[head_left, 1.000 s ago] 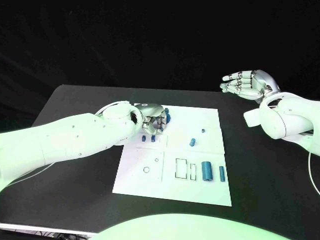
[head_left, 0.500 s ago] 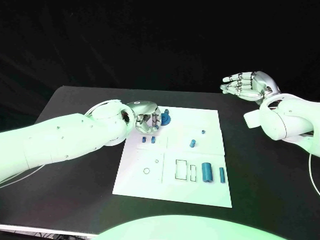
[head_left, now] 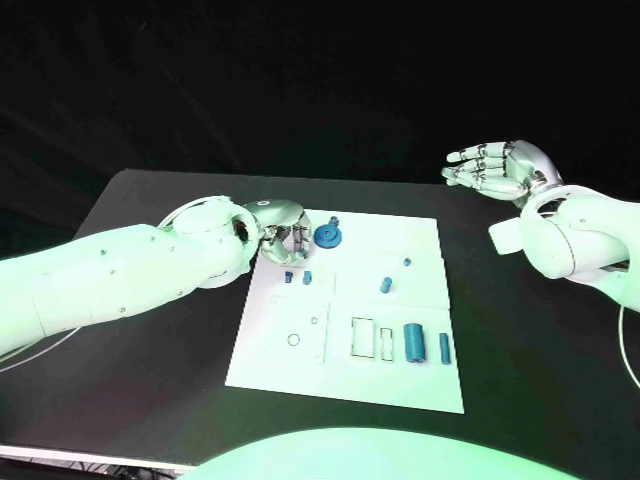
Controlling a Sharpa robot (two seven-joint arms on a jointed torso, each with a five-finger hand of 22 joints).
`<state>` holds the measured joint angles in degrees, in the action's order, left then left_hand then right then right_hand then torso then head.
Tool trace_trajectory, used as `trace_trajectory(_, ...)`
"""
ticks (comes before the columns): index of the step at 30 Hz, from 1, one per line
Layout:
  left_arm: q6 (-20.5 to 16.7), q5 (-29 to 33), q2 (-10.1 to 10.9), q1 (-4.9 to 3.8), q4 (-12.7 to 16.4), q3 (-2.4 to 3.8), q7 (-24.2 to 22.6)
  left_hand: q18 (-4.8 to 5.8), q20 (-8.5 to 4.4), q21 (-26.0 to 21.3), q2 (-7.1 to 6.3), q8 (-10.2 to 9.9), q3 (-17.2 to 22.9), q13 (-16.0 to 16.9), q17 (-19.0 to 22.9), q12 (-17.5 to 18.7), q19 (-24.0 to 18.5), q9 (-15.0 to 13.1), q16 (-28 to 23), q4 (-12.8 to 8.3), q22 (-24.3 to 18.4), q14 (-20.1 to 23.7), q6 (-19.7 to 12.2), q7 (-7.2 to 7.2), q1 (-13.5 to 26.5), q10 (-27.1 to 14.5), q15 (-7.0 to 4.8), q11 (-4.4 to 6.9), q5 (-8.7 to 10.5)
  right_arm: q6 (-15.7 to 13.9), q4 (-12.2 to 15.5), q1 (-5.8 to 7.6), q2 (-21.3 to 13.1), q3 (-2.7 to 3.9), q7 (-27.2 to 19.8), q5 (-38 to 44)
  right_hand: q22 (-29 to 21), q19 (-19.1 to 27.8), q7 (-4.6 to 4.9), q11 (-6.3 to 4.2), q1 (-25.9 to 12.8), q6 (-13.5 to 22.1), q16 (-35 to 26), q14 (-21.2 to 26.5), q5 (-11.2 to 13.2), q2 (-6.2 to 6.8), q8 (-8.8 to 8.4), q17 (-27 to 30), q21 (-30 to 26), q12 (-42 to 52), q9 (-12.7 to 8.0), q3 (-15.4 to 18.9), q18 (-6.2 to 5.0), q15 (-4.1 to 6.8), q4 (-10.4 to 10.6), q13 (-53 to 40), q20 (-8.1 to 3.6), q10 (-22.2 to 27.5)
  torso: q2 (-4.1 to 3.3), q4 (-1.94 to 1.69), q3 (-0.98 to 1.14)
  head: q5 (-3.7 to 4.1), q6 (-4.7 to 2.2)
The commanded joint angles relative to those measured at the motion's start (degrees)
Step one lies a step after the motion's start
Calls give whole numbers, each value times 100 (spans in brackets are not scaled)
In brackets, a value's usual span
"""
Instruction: Assemble the parts on the task board
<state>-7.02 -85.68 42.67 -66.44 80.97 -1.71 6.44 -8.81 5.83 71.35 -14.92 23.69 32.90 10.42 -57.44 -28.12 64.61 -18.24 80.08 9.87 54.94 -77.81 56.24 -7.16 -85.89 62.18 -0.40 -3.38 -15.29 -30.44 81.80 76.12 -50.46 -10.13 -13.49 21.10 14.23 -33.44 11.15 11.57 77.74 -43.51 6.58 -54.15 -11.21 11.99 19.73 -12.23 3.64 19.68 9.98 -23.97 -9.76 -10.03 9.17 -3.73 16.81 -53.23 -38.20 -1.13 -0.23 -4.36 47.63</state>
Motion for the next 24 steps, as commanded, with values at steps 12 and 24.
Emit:
trace_trajectory(12, 358, 5, -70, 0, -85, 5, 90, 104, -3, 8, 7, -35, -7, -10, 15, 62, 21, -3, 22, -1, -8, -14, 34, 1, 72, 56, -1, 8, 37, 81, -2, -9, 10, 1, -64, 77, -9, -38, 392, -5, 6, -22, -19, -23, 2, -40, -18, 10, 10, -12, -6, -11, -22, -5, -43, 5, -9, -7, -5, 13, 6, -1, 6)
trace_trajectory(24, 334, 8, -152, 2, -161, 3, 78, 99, -2, -3, 1, -58, -7, -13, 19, 92, 8, -3, 20, -2, -25, -11, 26, -2, 84, 62, 1, 5, 41, 85, 6, -10, 5, 1, -55, 87, -12, -38, 390, -7, 6, -27, -18, -27, 2, -43, -16, 12, 10, -11, -6, -14, -22, -3, -45, 4, -9, -11, -4, 9, 9, -9, 7)
